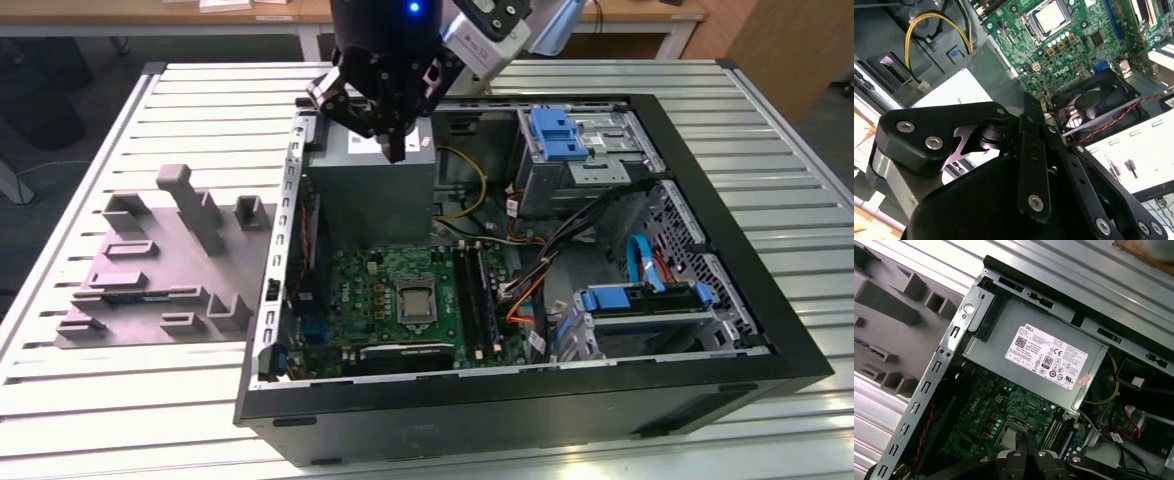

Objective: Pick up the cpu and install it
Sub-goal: 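Install the first cpu locking lever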

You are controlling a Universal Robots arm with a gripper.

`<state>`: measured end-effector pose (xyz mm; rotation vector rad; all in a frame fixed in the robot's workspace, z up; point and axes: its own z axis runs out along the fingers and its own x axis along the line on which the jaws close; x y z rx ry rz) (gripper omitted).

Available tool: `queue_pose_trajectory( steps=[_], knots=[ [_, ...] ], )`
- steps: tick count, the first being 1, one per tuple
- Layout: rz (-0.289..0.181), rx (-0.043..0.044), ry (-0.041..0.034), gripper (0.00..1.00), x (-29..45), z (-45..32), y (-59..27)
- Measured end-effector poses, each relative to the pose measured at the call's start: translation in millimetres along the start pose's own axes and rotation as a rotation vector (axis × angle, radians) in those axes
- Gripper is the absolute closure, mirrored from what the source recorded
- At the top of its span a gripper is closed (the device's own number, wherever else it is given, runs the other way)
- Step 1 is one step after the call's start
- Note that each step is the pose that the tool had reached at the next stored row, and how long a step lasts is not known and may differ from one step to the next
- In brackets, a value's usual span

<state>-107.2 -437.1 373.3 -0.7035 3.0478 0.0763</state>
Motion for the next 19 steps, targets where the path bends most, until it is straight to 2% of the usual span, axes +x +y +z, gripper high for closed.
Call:
queue_pose_trajectory(
  steps=[7, 12, 19],
  knots=[
    [-0.071, -0.0016, 0.0032, 0.89, 0.5, 3.7, -1.2],
    [-0.071, -0.0018, 0.0031, 0.89, 3.9, 4.9, -8.0],
    [-0.071, -0.0017, 0.0032, 0.89, 4.5, 4.8, -9.4]
  ],
)
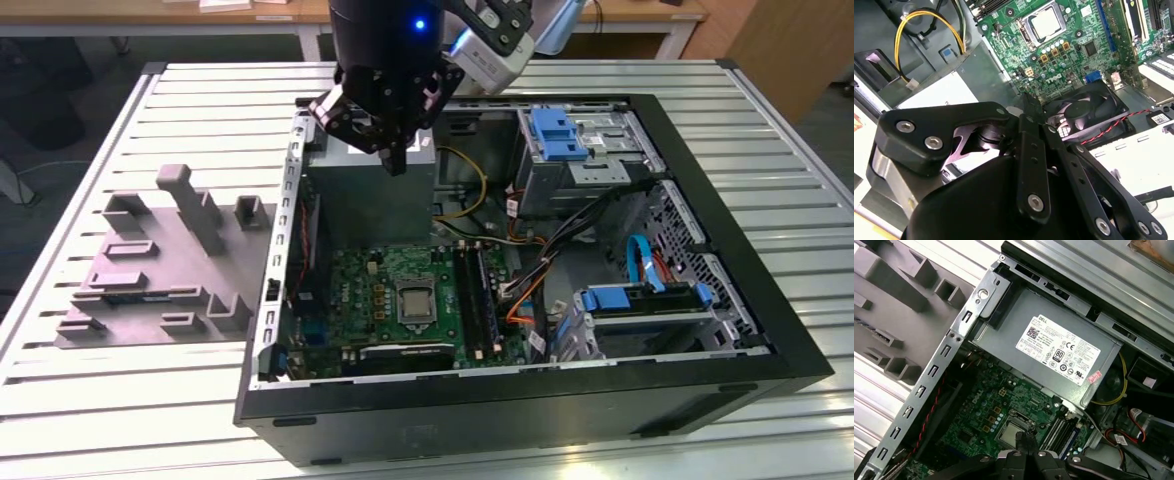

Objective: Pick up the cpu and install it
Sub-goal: 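Install the first cpu locking lever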

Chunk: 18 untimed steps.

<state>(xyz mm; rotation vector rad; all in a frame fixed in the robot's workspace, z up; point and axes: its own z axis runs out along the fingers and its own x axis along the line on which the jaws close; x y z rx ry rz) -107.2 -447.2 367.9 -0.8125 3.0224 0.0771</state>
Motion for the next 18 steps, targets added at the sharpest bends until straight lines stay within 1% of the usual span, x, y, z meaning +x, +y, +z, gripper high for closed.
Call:
queue_pose_trajectory(
  steps=[12, 18],
  knots=[
    [0.0, 0.0001, 0.0001, 0.89, 1.0, 0.0, -1.7],
    [0.0, 0.0, 0.0, 0.89, 2.1, 2.2, -3.8]
  ],
)
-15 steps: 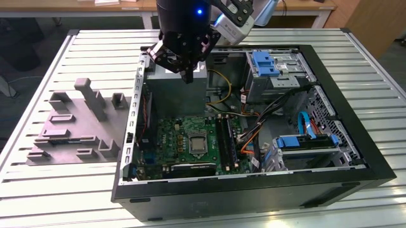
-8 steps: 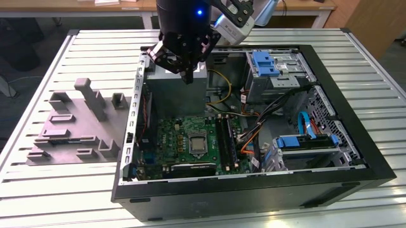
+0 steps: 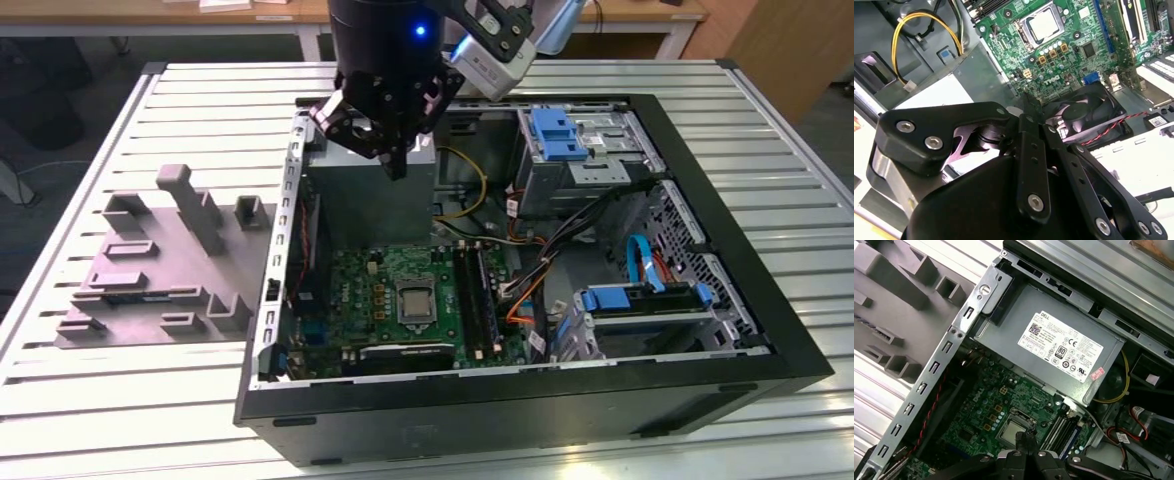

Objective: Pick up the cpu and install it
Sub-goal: 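Install the first cpu locking lever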

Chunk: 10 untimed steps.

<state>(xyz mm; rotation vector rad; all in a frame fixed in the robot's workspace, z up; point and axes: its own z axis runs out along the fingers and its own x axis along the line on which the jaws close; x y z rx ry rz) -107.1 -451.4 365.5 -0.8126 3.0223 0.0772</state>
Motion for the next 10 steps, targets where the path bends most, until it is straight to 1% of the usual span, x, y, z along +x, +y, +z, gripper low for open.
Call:
queue_pose_trajectory(
  steps=[2, 4, 8, 10],
  knots=[
    [-0.001, -0.0001, -0.0001, 0.89, 0.2, 0.5, -1.4],
    [-0.007, -0.0002, 0.0004, 0.89, -1.8, 1.4, -2.7],
    [-0.014, -0.0004, 0.0006, 0.89, -10.5, 4.1, -7.9],
    [-0.015, -0.0005, 0.0005, 0.89, -13.5, 5.9, -9.8]
  ],
)
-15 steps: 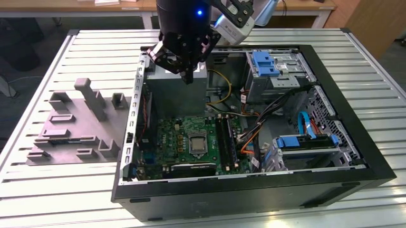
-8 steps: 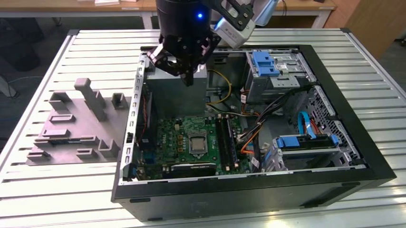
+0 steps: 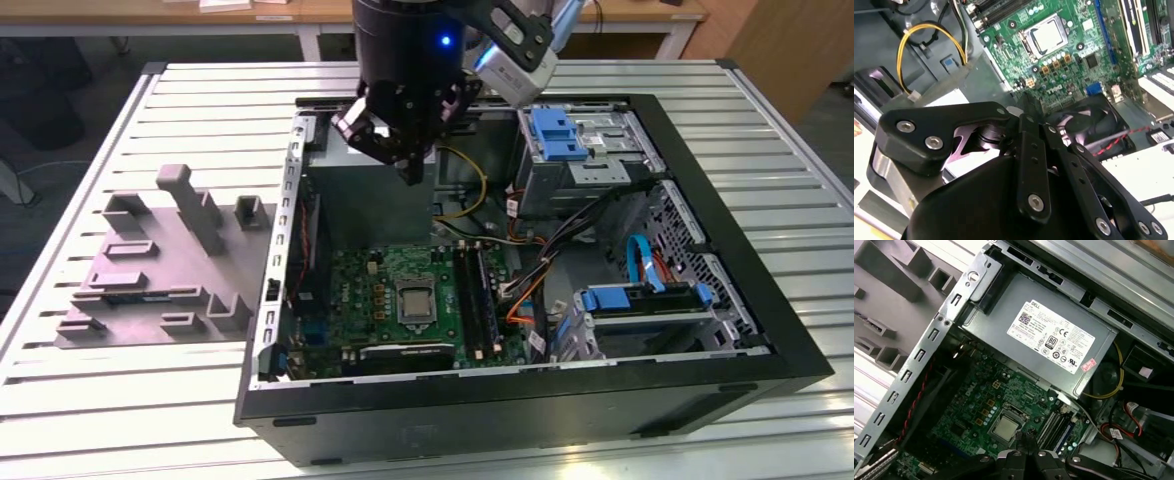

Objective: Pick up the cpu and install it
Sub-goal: 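Install the first cpu locking lever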

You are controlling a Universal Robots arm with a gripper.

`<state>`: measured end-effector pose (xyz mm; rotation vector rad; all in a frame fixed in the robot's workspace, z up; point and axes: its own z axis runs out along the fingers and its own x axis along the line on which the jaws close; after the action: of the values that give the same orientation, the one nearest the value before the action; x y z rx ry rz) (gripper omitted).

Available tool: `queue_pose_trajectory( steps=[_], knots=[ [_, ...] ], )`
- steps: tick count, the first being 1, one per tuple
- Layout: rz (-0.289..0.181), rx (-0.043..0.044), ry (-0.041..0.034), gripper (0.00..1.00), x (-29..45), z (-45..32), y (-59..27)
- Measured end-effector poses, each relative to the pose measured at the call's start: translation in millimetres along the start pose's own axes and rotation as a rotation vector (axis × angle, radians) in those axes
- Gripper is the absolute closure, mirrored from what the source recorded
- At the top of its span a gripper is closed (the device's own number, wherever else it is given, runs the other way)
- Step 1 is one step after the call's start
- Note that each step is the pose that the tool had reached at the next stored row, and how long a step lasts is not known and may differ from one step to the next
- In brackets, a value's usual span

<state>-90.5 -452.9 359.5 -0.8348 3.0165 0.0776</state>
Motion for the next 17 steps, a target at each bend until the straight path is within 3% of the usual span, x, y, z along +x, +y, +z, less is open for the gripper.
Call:
queue_pose_trajectory(
  steps=[4, 10, 17],
  knots=[
    [-0.009, 0.0, 0.0006, 0.89, -1.8, 5.0, -1.9],
    [-0.095, -0.0021, 0.0043, 0.89, -1.5, 13.7, -2.7],
    [-0.096, -0.0022, 0.0043, 0.89, 2.1, 18.2, -10.1]
  ],
)
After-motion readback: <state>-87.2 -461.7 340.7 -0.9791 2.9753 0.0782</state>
